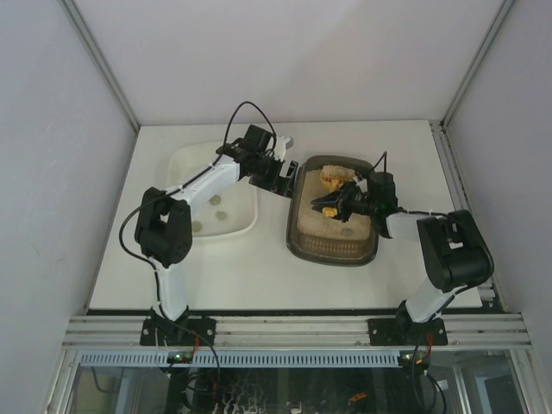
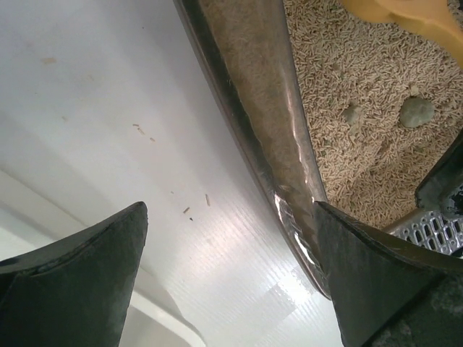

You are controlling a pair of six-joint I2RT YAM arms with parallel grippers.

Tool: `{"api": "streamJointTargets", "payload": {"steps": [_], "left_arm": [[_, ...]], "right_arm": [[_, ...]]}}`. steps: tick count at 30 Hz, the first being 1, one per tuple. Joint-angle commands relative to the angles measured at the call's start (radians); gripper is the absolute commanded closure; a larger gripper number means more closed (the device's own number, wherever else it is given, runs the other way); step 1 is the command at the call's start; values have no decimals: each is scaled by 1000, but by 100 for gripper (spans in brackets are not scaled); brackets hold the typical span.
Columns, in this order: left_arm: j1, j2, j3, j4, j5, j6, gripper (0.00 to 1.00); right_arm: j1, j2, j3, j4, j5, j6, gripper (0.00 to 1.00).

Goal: Clean the litter box

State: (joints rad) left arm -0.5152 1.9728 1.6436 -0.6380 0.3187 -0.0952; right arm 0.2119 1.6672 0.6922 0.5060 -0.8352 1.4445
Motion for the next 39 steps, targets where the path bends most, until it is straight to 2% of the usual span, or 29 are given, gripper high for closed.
{"api": "streamJointTargets", "payload": {"steps": [1, 9, 12, 19, 27, 33, 39], "left_arm": [[11, -110, -27, 22, 16, 18, 0], [24, -250, -148, 13, 2, 61, 0], [65, -312, -199, 2, -3, 84, 1], [111, -439, -277, -98, -42, 173, 0], [189, -638, -414, -117, -53, 228, 0], [217, -784, -522, -109, -70, 241, 0], [242, -811, -581, -148, -74, 246, 0]], "right_arm": [[17, -71, -69, 77, -22, -61, 100], [52, -164, -203, 127, -13, -87, 100], [62, -210, -238, 130, -8, -119, 100], [77, -324, -306, 142, -28, -212, 100], [76, -405, -398, 148, -7, -360, 100], [110, -520, -402, 6, 81, -568, 100], [146, -649, -394, -155, 191, -720, 100]]}}
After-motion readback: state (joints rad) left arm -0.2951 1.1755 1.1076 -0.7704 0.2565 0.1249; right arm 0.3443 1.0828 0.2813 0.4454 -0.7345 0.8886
